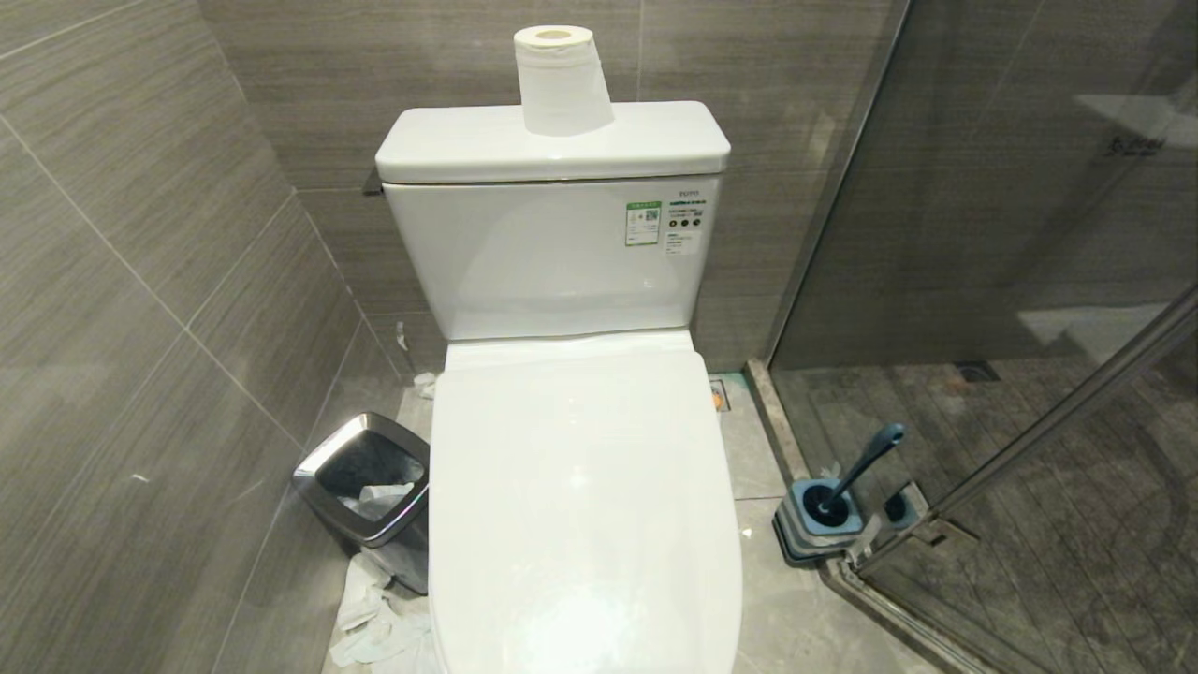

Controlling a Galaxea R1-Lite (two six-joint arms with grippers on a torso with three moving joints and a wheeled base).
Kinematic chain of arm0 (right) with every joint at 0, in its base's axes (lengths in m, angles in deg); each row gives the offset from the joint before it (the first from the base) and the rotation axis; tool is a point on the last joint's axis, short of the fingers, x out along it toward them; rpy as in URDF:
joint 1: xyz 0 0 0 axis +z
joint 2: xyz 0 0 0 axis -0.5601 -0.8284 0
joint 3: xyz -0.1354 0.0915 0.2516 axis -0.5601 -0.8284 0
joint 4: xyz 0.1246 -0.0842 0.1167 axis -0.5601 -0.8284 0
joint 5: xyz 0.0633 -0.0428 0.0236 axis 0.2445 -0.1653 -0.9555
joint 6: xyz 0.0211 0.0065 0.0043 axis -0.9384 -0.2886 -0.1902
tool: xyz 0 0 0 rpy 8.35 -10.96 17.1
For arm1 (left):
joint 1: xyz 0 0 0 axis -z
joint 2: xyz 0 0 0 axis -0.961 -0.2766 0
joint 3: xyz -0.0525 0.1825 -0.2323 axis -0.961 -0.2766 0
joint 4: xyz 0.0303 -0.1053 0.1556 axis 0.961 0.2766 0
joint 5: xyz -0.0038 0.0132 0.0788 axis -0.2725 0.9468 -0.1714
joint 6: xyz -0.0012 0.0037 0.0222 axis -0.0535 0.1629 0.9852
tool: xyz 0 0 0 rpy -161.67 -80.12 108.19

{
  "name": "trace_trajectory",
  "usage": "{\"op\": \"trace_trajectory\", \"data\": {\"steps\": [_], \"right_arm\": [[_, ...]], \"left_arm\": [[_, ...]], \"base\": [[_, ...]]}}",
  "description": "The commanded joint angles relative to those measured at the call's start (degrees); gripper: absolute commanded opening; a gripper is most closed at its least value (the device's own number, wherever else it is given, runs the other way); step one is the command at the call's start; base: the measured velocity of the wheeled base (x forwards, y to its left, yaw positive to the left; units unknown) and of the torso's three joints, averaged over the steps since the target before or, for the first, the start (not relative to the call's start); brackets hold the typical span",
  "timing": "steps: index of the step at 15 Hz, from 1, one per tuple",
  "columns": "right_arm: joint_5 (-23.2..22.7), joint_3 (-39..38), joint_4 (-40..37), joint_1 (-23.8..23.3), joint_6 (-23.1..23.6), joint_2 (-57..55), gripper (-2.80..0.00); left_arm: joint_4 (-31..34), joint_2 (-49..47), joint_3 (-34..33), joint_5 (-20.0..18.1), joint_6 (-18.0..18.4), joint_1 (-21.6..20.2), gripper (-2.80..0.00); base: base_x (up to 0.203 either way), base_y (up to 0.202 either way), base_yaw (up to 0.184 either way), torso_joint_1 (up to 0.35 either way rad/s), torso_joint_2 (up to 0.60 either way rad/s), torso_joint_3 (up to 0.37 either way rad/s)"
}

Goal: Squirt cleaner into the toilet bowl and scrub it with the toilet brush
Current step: Use the left hand to lift the toilet lid slightly

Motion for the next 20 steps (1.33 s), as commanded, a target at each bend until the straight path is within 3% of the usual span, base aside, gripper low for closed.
{"op": "trace_trajectory", "data": {"steps": [1, 8, 12, 15, 17, 20], "right_arm": [[-0.02, 0.02, 0.04, 0.02, 0.04, -0.06, -2.80], [-0.02, -0.05, 0.04, 0.02, 0.04, -0.06, -2.80], [-0.02, 0.02, 0.04, 0.02, 0.04, -0.06, -2.80], [-0.02, -0.07, 0.04, 0.02, 0.04, -0.06, -2.80], [-0.02, 0.02, 0.04, 0.02, 0.04, -0.06, -2.80], [-0.02, 0.01, 0.04, 0.02, 0.04, -0.06, -2.80]], "left_arm": [[0.23, -10.70, 7.85, 0.17, 0.21, -0.08, -2.80], [0.09, -32.38, 22.95, -1.20, 0.42, 0.00, -2.80], [0.52, -35.03, 24.56, -8.34, 0.03, 0.08, -2.80], [0.52, -36.85, 24.62, -16.30, -1.45, 0.09, -2.80], [0.52, -38.08, 24.77, -22.06, -6.34, 0.12, -2.80], [0.46, -39.23, 25.92, -25.51, -19.70, 2.78, -2.80]], "base": [[0.000, 0.000, 0.000, 0.000, 0.00, 0.000], [0.000, 0.000, 0.000, 0.000, 0.00, 0.000], [0.000, 0.000, 0.000, 0.000, 0.00, 0.000], [0.000, 0.000, 0.000, 0.000, 0.00, 0.000], [0.000, 0.000, 0.000, 0.000, 0.00, 0.000], [0.000, 0.000, 0.000, 0.000, 0.00, 0.000]]}}
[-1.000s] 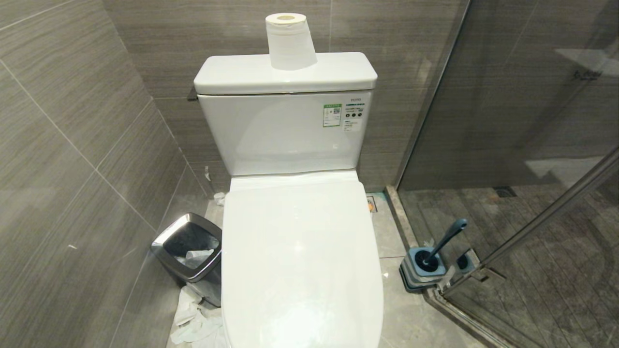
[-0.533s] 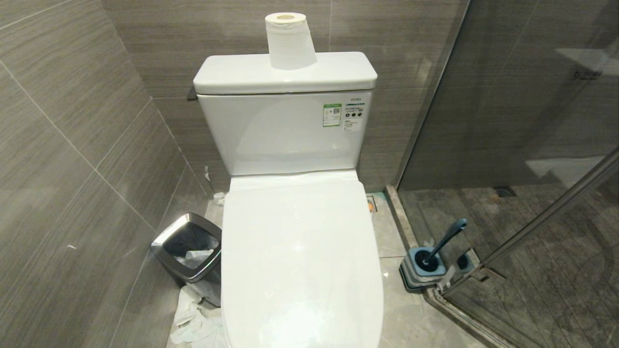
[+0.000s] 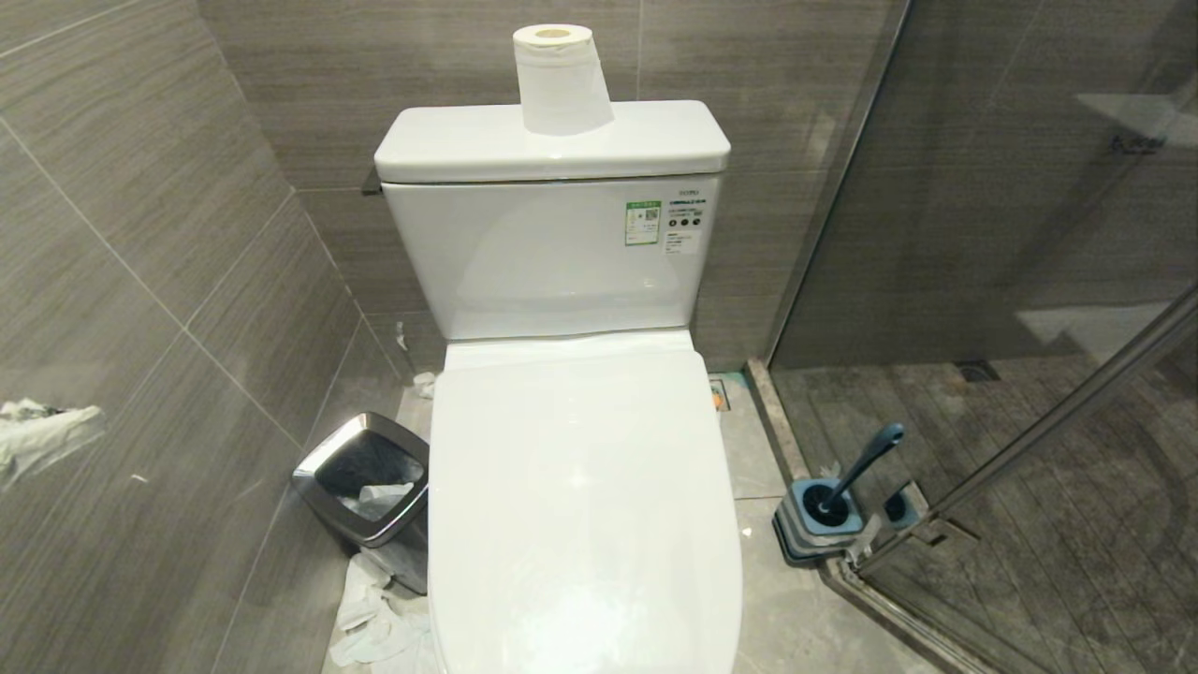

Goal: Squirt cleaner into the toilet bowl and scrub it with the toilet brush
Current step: Use the left hand to lift the toilet lid slightly

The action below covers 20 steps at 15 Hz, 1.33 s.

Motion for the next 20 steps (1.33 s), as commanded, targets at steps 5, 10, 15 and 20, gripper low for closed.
{"op": "trace_trajectory", "data": {"steps": [5, 10, 15, 20], "right_arm": [[-0.04, 0.04, 0.04, 0.02, 0.01, -0.06, -2.80], [-0.04, -0.04, 0.04, 0.02, 0.01, -0.06, -2.80], [-0.04, 0.04, 0.04, 0.02, 0.01, -0.06, -2.80], [-0.04, 0.03, 0.04, 0.02, 0.01, -0.06, -2.80]], "left_arm": [[-0.12, -2.12, 0.64, -0.91, -13.53, 6.80, -2.80], [-0.74, -6.22, -0.62, -0.92, -13.65, 6.83, -2.80], [-4.11, -7.91, -3.46, -12.21, -15.78, 7.29, -2.80], [-4.54, -9.56, -8.26, -16.56, -18.27, 7.27, -2.80]], "base": [[0.000, 0.000, 0.000, 0.000, 0.00, 0.000], [0.000, 0.000, 0.000, 0.000, 0.00, 0.000], [0.000, 0.000, 0.000, 0.000, 0.00, 0.000], [0.000, 0.000, 0.000, 0.000, 0.00, 0.000]]}}
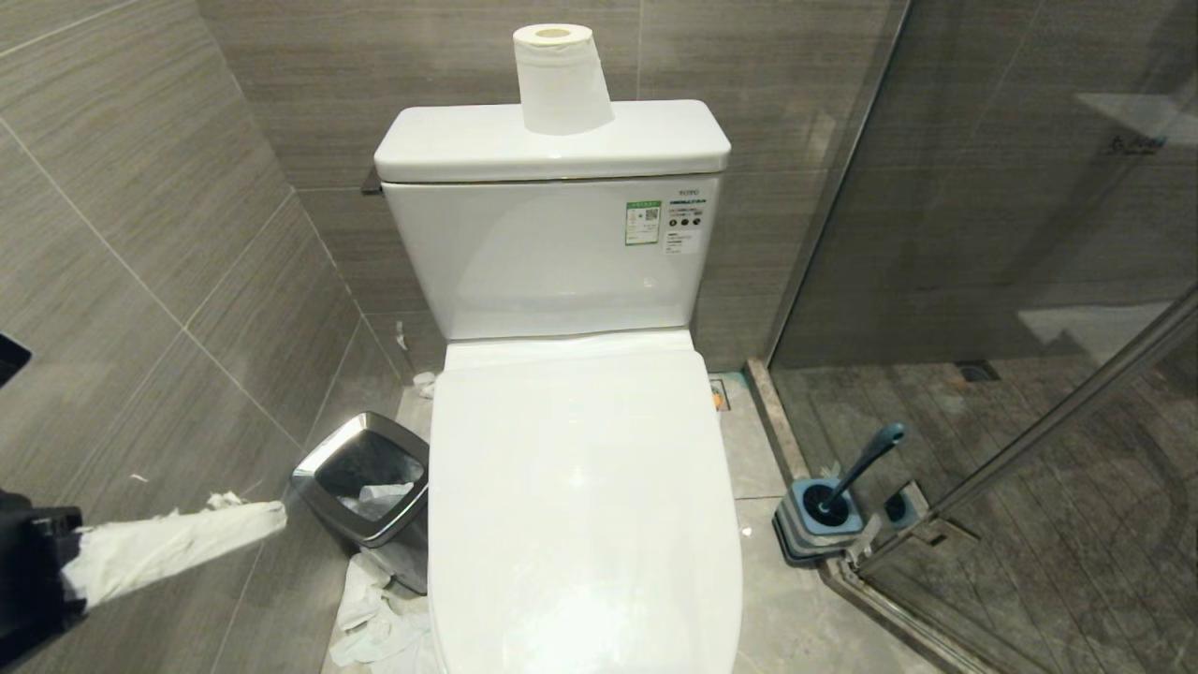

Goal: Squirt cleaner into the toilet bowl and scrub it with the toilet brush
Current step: Use the left hand to lift the toilet lid slightly

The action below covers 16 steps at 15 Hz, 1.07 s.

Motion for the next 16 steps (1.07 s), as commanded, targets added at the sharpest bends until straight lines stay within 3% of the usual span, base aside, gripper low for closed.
{"op": "trace_trajectory", "data": {"steps": [1, 6, 9, 12, 16], "right_arm": [[-0.02, 0.04, 0.02, 0.02, 0.04, -0.06, -2.80], [-0.02, 0.04, 0.02, 0.02, 0.04, -0.06, -2.80], [-0.02, -0.05, 0.02, 0.02, 0.04, -0.06, -2.80], [-0.02, -0.02, 0.02, 0.02, 0.04, -0.06, -2.80], [-0.02, -0.04, 0.02, 0.10, 0.04, -0.06, -2.80]], "left_arm": [[-1.06, -2.58, -1.98, -0.72, -0.20, -0.05, -2.80], [-13.91, -16.50, -3.49, -0.77, -0.16, -1.56, -2.80], [-24.01, -28.70, -2.11, -0.49, 0.01, -5.62, -2.80], [-28.71, -37.28, 0.61, -1.42, -0.15, -10.61, -2.80], [-29.29, -40.20, 1.11, -13.22, -0.20, -15.29, -2.80]], "base": [[0.000, 0.000, 0.000, 0.000, 0.00, 0.000], [0.000, 0.000, 0.000, 0.000, 0.00, 0.000], [0.000, 0.000, 0.000, 0.000, 0.00, 0.000], [0.000, 0.000, 0.000, 0.000, 0.00, 0.000], [0.000, 0.000, 0.000, 0.000, 0.00, 0.000]]}}
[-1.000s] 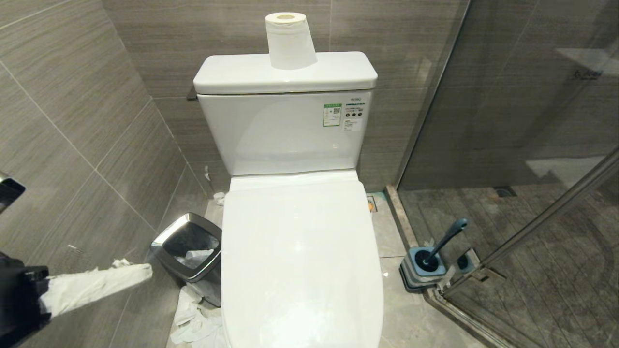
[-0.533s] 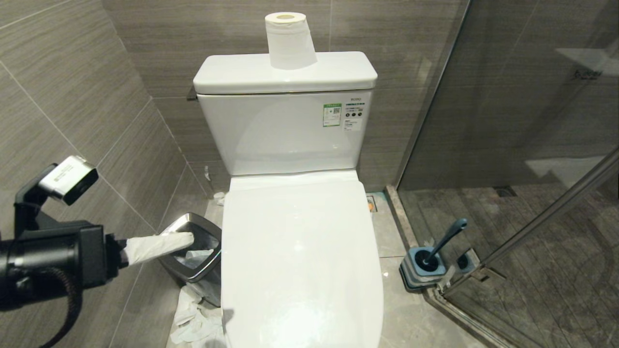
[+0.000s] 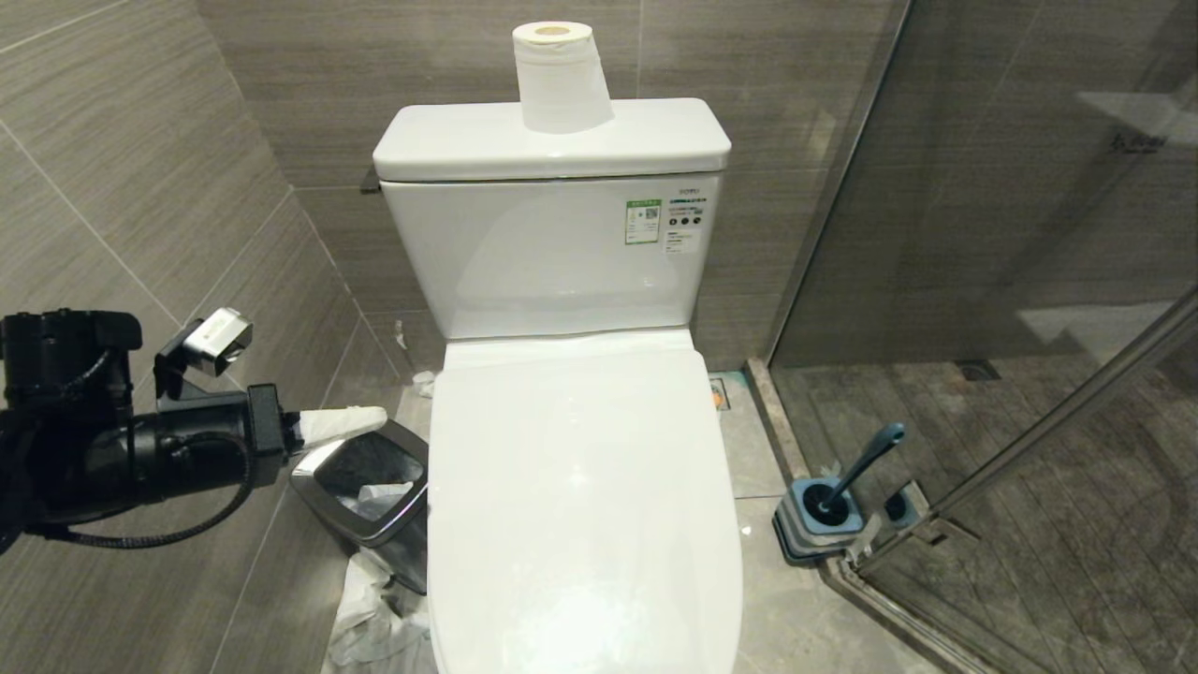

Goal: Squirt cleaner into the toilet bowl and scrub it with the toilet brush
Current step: Use the left hand to lift the toilet lid slightly

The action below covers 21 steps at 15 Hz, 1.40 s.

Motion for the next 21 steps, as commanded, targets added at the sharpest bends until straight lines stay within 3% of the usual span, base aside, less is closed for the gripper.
{"op": "trace_trajectory", "data": {"steps": [1, 4, 8, 12, 14, 21], "right_arm": [[-0.04, 0.02, 0.02, 0.02, 0.02, -0.06, -2.80], [-0.04, 0.02, 0.02, 0.02, 0.02, -0.06, -2.80], [-0.04, 0.02, 0.02, 0.02, 0.02, -0.06, -2.80], [-0.04, -0.06, 0.02, 0.02, 0.02, -0.06, -2.80], [-0.04, 0.01, 0.02, 0.02, 0.02, -0.06, -2.80], [-0.04, -0.01, 0.02, 0.02, 0.02, -0.06, -2.80]], "left_arm": [[-0.13, -3.32, -0.12, -4.41, -0.16, -2.33, -2.80], [-0.13, -4.88, -0.38, -9.39, 0.30, -4.88, -2.80], [-0.28, -6.95, -1.07, -11.55, 1.56, -7.08, -2.80], [-0.23, -10.07, -5.09, -13.22, 12.17, -8.50, -2.80], [-0.25, -11.52, -6.47, -17.15, 12.97, -9.24, -2.80], [-0.56, -19.55, -6.66, -16.75, 14.34, -11.76, -2.80]], "base": [[0.000, 0.000, 0.000, 0.000, 0.00, 0.000], [0.000, 0.000, 0.000, 0.000, 0.00, 0.000], [0.000, 0.000, 0.000, 0.000, 0.00, 0.000], [0.000, 0.000, 0.000, 0.004, 0.00, 0.008], [0.000, 0.000, 0.000, 0.000, 0.00, 0.000], [0.000, 0.000, 0.000, 0.000, 0.00, 0.000]]}}
